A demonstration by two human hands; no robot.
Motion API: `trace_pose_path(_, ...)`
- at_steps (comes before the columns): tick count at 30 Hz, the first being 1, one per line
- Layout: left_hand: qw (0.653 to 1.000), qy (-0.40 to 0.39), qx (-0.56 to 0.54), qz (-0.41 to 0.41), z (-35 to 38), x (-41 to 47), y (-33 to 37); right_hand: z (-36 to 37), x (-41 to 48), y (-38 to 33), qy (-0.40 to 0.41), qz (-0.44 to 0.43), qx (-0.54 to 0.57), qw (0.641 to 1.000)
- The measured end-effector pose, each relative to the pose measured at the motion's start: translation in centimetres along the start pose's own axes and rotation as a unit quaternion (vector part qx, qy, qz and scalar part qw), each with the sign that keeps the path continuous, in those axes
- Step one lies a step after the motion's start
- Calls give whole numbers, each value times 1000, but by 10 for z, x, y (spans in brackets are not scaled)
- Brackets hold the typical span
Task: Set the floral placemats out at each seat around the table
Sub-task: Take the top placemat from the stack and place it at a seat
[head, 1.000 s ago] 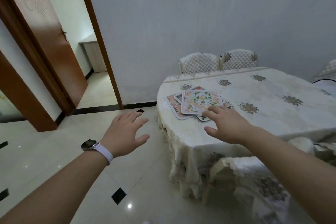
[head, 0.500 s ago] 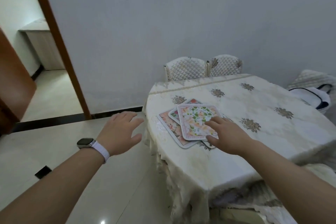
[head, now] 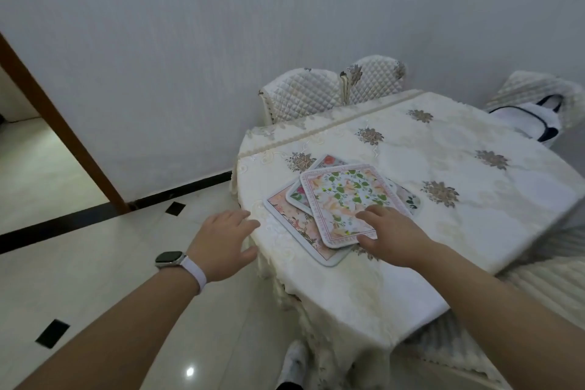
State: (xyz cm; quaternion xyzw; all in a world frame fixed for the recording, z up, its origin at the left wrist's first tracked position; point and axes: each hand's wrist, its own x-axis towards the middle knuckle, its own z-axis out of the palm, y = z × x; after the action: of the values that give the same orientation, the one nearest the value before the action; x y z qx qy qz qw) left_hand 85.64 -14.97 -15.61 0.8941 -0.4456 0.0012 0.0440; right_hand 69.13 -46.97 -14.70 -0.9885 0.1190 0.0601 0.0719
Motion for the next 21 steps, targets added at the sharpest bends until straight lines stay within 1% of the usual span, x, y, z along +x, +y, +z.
trace_pose_path(5, 998, -62, -19, -6, 33, 51, -19, 31, 57, 15, -26, 51, 59, 997)
trace_pose_path(8, 995, -87, -38, -6, 53, 76, -28, 54, 80, 23, -42, 82, 119, 989)
trace_pose_path(12, 988, -89, -118, -34, 62, 125, -24, 74, 100, 28, -41, 144, 247, 957)
trace_pose_path(15, 982, -90, -163, -31, 71, 158, -18, 89, 106, 27, -46, 183, 299, 936)
trace_pose_path(21, 959, -177, -222, -21, 87, 222, 0, 104, 103, 29, -17, 277, 354, 893)
